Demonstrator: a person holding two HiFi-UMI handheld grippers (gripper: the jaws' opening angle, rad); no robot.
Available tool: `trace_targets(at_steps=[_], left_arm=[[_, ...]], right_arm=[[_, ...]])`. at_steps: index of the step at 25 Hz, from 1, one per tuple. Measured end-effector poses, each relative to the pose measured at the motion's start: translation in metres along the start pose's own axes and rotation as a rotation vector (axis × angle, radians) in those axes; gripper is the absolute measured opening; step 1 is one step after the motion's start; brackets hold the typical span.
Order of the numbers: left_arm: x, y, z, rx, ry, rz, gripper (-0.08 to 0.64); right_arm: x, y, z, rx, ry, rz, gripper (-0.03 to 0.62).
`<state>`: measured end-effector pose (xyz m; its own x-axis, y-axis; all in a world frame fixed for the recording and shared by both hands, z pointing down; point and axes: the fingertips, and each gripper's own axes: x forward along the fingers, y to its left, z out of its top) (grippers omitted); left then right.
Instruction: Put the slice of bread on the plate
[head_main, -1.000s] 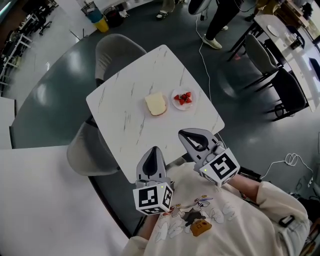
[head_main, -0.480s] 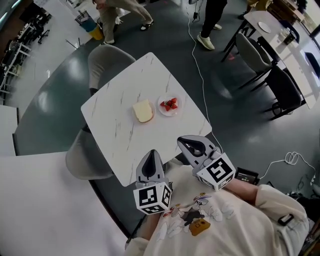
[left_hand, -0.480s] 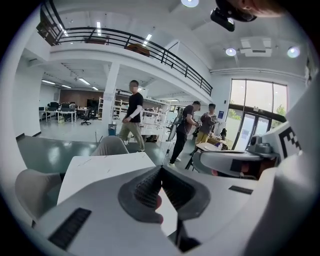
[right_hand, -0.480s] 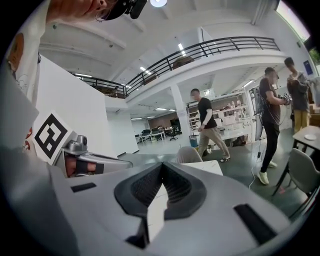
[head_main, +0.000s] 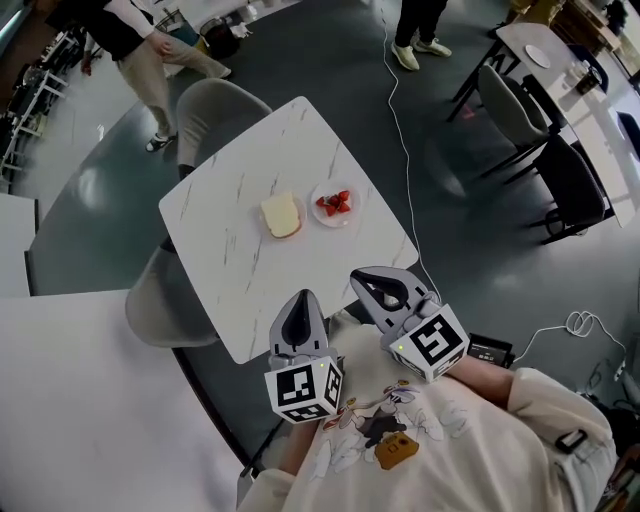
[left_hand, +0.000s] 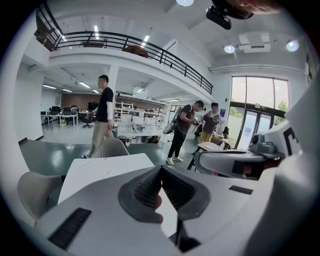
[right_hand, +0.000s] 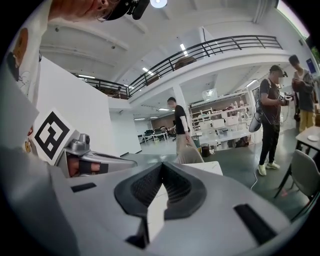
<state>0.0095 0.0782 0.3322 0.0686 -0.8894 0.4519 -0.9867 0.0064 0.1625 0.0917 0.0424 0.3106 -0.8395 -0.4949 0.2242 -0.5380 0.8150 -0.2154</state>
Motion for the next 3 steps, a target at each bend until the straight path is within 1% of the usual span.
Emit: trace_targets(at_steps=[3], left_arm=[[0.0013, -0.0063, -0.0045, -0.001, 0.009, -0.003, 0.008]], right_arm=[[-0.005, -0.0022, -0.0049, 0.003, 0.011, 0.0, 0.005]])
